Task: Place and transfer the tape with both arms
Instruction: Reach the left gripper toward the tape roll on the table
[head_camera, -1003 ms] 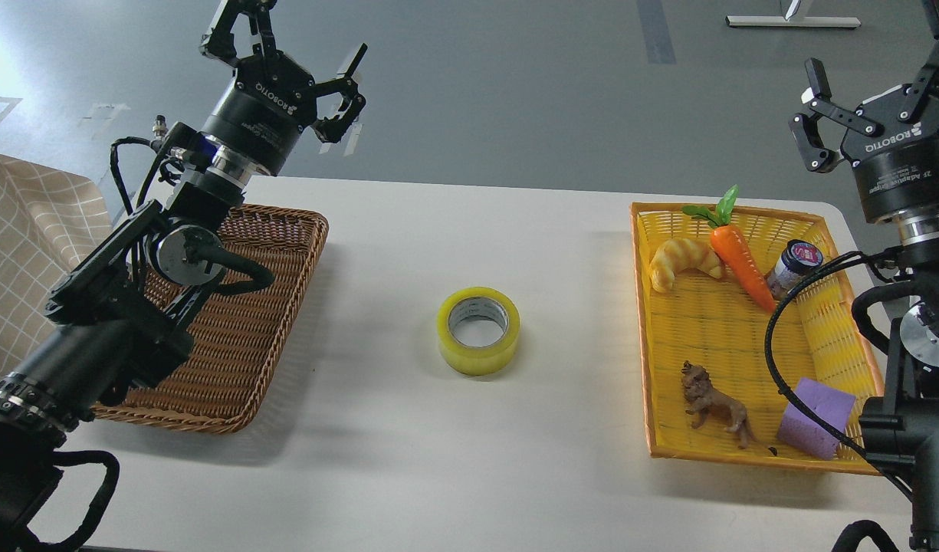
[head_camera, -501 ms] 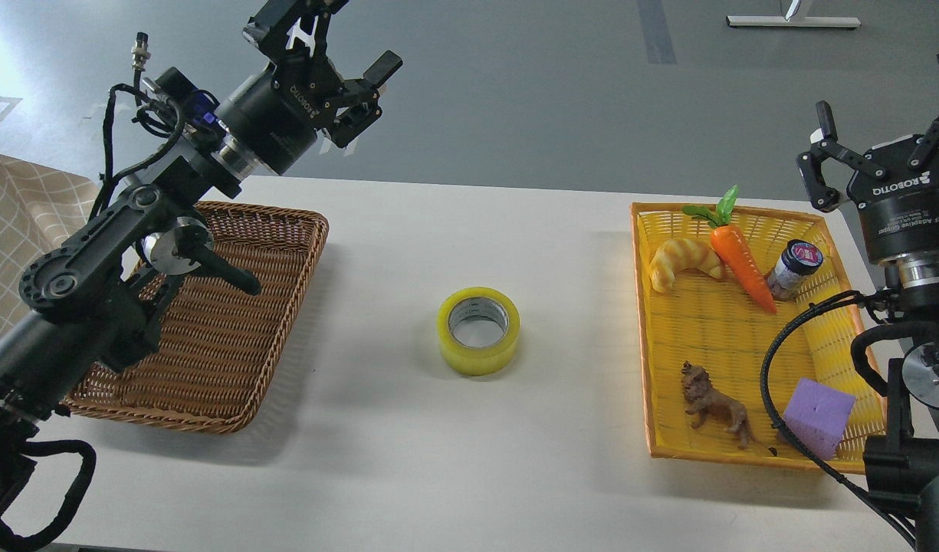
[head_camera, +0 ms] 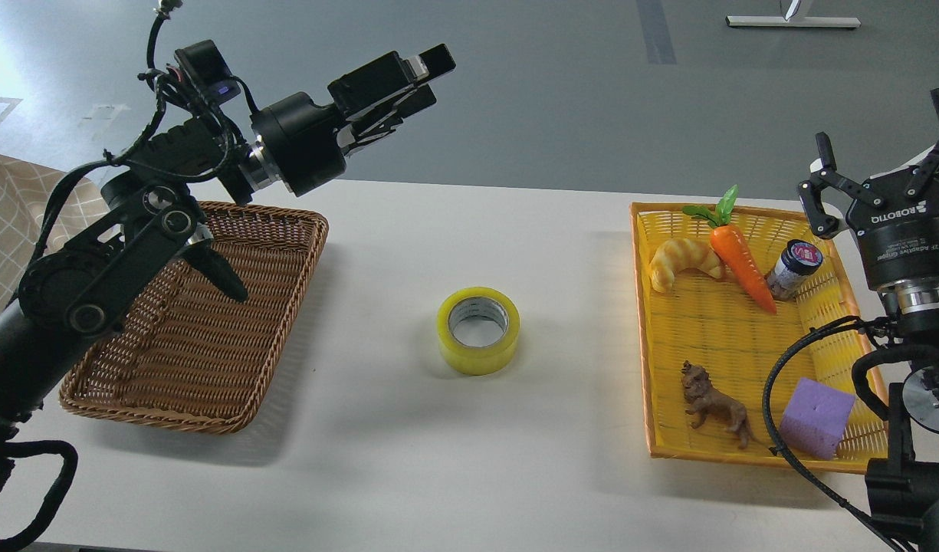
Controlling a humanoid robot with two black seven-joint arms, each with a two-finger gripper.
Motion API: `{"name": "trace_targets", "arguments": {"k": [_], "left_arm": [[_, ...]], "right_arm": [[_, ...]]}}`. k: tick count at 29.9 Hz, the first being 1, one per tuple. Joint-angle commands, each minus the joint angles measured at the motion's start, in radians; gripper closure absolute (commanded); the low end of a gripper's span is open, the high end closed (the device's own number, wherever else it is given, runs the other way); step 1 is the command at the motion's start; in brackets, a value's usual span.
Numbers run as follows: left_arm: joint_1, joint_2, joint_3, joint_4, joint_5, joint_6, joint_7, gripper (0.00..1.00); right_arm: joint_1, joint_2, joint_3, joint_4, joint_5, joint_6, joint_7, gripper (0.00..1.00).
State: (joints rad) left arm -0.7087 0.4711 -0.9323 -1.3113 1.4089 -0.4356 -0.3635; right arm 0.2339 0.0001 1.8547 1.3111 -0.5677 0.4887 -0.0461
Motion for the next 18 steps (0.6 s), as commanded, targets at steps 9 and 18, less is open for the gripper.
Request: {"name": "trace_targets", "arguments": {"k": [9, 18], "left_arm": [[-0.086, 0.021, 0.196, 0.000, 0.433, 0.012, 0.011, 0.02], [-0.083, 0.011, 0.283, 0.001, 0.723, 0.014, 0.064, 0.02]], "right_arm": [[-0.022, 0.000, 0.000, 0.002, 0.000, 0.000, 0.000, 0.02], [-0.031, 0.000, 0.005, 0.002, 0.000, 0.000, 0.002, 0.02]]}}
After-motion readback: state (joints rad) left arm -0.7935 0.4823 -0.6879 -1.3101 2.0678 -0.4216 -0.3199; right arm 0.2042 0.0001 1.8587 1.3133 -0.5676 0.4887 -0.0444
